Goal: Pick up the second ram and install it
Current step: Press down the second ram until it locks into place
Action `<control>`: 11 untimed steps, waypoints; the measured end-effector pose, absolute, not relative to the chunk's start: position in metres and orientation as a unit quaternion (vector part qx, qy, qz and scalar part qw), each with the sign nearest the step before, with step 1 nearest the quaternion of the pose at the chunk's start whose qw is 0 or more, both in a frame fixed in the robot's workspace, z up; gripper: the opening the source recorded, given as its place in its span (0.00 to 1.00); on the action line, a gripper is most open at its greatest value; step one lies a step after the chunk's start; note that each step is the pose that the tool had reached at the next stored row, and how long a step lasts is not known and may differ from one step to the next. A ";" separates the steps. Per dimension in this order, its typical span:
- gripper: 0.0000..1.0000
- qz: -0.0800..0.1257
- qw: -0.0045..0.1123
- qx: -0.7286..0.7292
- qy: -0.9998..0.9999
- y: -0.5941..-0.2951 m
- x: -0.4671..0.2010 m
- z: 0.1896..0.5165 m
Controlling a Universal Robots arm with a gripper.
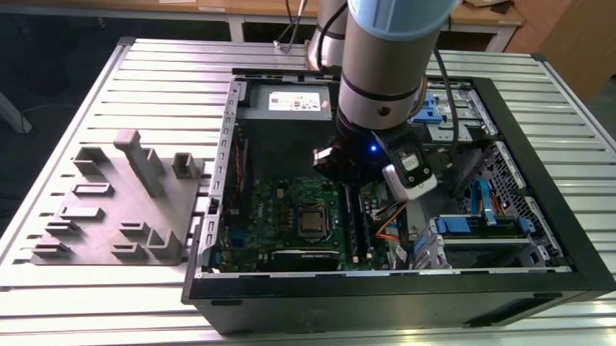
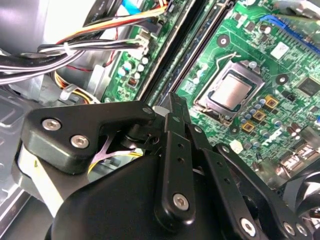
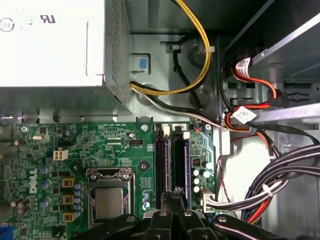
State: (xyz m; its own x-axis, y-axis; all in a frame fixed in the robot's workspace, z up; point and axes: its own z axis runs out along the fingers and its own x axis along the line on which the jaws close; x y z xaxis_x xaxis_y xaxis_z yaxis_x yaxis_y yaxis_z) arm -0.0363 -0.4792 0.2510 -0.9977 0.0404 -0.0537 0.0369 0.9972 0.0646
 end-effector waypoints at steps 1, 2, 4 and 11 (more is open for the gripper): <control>0.07 0.032 0.027 0.019 0.999 -0.478 -0.036 0.251; 0.07 0.032 0.027 0.019 0.999 -0.477 -0.036 0.251; 0.07 0.032 0.027 0.019 0.999 -0.475 -0.036 0.251; 0.07 0.032 0.027 0.019 0.999 -0.466 -0.036 0.250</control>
State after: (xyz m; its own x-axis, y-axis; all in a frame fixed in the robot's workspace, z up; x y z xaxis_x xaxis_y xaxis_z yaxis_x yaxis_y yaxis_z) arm -0.0363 -0.4656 0.2504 -0.9977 0.0404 -0.0537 0.0369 0.9972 0.0646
